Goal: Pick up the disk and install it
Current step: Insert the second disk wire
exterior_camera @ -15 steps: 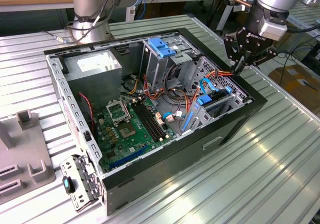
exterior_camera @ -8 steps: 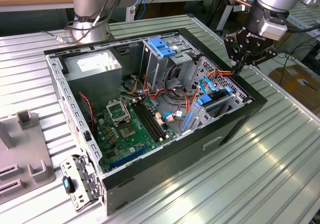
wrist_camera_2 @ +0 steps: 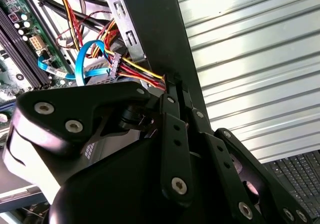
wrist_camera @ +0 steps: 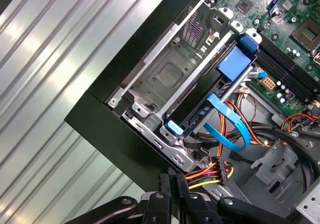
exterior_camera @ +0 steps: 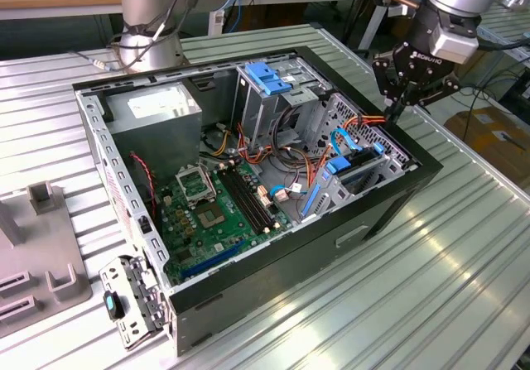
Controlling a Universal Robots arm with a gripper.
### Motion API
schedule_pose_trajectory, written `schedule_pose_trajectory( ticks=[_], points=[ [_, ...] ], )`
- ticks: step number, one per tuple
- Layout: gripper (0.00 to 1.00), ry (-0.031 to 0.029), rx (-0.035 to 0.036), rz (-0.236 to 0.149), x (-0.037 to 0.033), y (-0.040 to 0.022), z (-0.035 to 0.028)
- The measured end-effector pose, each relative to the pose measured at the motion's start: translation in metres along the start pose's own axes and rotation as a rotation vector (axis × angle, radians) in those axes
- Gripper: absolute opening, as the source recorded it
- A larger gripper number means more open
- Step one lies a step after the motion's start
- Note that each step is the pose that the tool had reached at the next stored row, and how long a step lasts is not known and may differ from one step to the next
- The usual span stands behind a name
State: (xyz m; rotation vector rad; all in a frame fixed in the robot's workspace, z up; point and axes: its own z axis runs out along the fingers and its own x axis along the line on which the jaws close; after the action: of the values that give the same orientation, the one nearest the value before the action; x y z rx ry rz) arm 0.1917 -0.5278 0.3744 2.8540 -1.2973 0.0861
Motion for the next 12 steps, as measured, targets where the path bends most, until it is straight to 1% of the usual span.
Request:
schedule_pose_trajectory(
  ticks=[2,6,10,11,12],
  points=[
    [0.16,-0.0001,0.0,0.0,0.0002,-0.0001,-0.0035],
    [0.16,-0.0001,0.0001,0.0,0.0002,-0.0001,-0.0045],
    [0.16,0.0003,0.0005,0.0,-0.0089,0.0104,-0.0051],
    [0.16,0.0005,0.0008,0.0,-0.0128,0.0148,-0.0053],
    [0.16,0.0007,0.001,0.0,-0.0149,0.0172,-0.0055]
  ],
)
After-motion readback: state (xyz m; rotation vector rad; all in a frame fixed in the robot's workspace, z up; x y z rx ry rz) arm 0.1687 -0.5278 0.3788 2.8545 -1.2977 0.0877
